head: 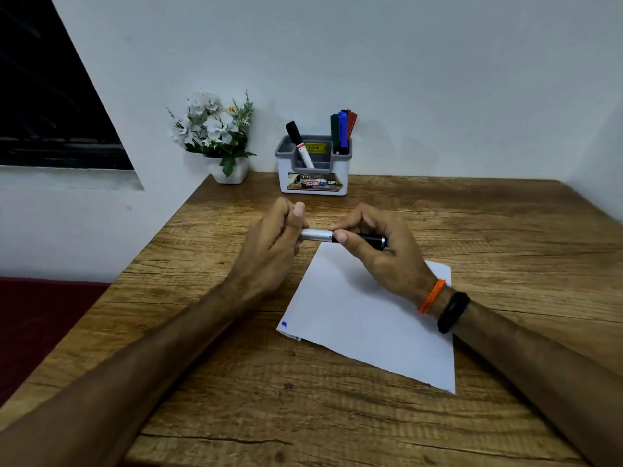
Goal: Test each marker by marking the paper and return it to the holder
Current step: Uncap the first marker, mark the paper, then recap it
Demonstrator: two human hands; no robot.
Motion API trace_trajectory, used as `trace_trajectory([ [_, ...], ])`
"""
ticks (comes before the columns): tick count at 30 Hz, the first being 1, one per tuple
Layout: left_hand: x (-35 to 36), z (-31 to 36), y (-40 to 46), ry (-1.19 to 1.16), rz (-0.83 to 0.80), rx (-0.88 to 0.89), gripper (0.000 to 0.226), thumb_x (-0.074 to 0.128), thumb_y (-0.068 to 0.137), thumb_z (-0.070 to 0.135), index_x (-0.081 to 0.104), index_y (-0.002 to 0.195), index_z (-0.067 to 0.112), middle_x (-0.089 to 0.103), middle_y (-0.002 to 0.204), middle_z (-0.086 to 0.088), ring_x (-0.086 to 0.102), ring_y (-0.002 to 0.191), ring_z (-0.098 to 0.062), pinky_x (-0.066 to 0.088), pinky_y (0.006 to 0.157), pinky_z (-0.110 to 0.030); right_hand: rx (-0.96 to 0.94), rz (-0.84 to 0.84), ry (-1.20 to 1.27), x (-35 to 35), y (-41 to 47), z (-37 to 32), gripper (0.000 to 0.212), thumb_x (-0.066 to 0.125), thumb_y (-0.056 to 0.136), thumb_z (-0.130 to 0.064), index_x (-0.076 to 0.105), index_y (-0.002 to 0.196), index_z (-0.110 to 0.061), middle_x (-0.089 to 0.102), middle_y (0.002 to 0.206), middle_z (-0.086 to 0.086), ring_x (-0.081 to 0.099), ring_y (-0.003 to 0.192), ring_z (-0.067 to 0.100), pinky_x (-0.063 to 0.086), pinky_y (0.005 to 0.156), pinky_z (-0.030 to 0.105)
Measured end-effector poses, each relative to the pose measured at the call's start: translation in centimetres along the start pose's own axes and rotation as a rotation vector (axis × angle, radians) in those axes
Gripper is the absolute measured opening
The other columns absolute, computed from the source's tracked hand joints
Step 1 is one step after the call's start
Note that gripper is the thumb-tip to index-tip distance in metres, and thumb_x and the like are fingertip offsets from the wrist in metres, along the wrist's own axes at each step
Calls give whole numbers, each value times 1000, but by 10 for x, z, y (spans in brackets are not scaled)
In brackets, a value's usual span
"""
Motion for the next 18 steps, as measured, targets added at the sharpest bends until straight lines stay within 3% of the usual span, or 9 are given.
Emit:
trace_trajectory([
  [3,1,0,-1,33,7,10,38,34,103,34,49,88,2,48,63,7,44,54,-5,37,49,-23,0,-4,7,0,-1,-1,9,64,89,-19,68,87,-10,60,67,0,47,57,4,35,57,15],
  [7,-2,4,4,-62,-61,-15,33,38,100,38,49,94,8,49,65,4,46,54,-6,37,50,-20,24,-50,98,-7,1,-5,7,63,92,-16,66,92,-9,57,62,-8,47,51,4,37,51,16],
  [9,-6,9,11,-117,-97,-33,29,44,97,37,48,102,9,52,68,0,49,55,-7,40,49,-21,74,-29,153,-13,5,-7,11,63,94,-13,66,98,-3,61,64,-6,51,51,9,40,49,17],
  [12,-15,13,18,-205,-67,-66,34,60,85,27,47,112,11,63,81,-3,61,60,-11,51,53,-25,150,24,205,-16,7,-12,15,62,93,-3,64,107,4,67,73,0,61,56,1,41,50,11],
  [15,-21,14,20,-295,38,-108,47,70,79,8,44,118,6,69,94,-8,70,68,-14,57,59,-24,170,3,18,-10,6,-9,18,72,87,-10,67,103,-11,72,79,-6,64,64,-2,47,61,18],
  [18,-22,25,24,-279,98,-104,51,73,79,3,44,120,7,70,91,-9,72,73,-13,57,61,-25,198,-28,-130,-2,6,-11,43,79,81,-19,57,119,-20,76,85,-6,70,75,0,50,69,22],
])
Point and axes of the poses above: each hand's wrist, its own y-axis towards the middle knuckle, its own x-axis out of the palm, z = x × y, the point moved 3 cm from there along y, towards the middle knuckle
